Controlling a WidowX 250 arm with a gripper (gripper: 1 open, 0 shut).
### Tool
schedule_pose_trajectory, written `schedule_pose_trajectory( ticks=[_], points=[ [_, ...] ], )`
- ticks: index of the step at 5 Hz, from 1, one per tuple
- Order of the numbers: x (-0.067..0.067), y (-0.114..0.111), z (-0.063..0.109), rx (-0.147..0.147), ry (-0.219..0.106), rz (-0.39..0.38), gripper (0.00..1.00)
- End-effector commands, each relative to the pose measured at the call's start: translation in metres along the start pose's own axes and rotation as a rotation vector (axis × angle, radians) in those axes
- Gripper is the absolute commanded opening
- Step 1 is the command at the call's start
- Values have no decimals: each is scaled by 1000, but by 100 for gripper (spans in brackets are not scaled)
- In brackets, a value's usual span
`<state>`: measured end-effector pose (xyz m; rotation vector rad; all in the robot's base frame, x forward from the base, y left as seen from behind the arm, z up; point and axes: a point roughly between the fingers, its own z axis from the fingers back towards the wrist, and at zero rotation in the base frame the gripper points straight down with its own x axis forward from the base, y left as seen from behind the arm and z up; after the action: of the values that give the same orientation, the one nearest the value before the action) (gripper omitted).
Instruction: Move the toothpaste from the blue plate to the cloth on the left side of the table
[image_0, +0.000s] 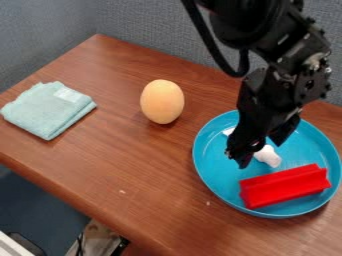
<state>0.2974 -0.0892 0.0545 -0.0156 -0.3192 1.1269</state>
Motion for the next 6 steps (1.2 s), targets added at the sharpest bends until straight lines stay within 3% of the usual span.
schedule_pose_trajectory(
  ticks=[1, 2, 3, 5, 6],
  points=[
    [11, -6, -2, -21, -21, 7, 100],
    [13, -7, -9, -19, -21, 11, 100],
    [14, -8, -13, -17, -22, 13, 0],
    [34, -6, 8, -27, 1, 46, 0],
    [66, -8, 28, -23, -44, 103, 0]
  ],
)
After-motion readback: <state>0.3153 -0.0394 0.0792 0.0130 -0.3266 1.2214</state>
